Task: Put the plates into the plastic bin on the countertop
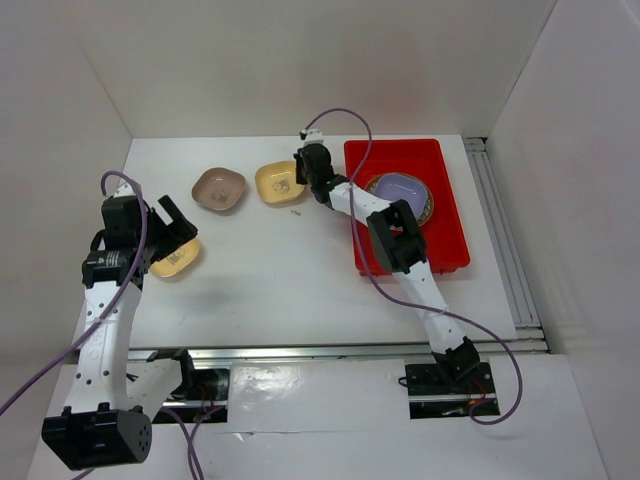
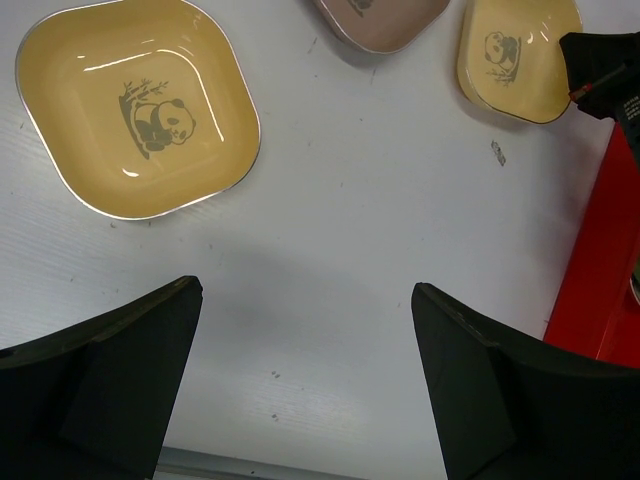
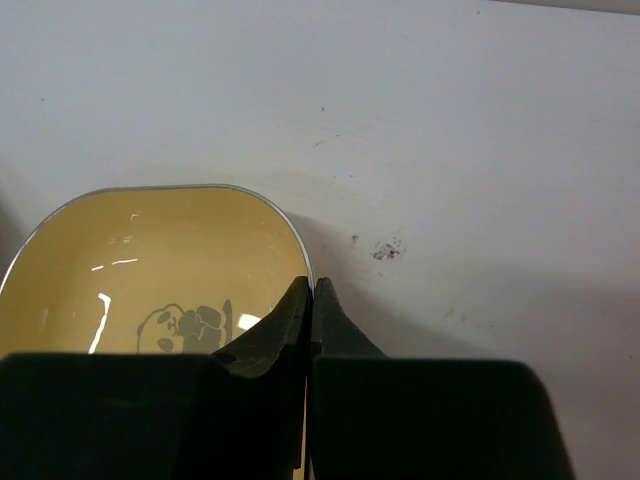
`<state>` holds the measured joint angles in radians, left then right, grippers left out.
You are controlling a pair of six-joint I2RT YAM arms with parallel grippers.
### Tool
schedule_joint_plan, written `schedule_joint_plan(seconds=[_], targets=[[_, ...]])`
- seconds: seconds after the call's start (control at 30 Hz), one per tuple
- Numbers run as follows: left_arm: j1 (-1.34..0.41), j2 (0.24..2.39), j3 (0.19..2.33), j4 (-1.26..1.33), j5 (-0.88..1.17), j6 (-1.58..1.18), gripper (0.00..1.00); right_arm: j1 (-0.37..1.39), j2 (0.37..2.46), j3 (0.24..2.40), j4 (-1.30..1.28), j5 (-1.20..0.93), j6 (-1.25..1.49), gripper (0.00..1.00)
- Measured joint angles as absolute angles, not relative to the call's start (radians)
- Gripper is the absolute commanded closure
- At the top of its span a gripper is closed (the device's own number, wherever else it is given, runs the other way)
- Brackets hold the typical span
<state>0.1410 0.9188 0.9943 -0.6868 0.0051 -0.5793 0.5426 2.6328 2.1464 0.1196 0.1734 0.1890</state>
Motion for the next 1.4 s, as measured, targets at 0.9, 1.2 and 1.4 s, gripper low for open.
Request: schedule_joint_plan(seconds=[0.9,1.2,1.4], targets=[[0.141,0.955,0.994,-0.683,0.062,-0.579,0.0,0.266,1.615,1.231,0.093,0.433,0.228,1.0],[0.141,0.955,0.994,-0.676,0.078,-0.579,0.0,0.154,1.562,0.969,0.158,0.455,0.315,1.0],[0.141,0.955,0.994,-0.676,0.081,-0.579,0.0,0.128,1.608,0.981,0.255,0.412,0.3,1.0]])
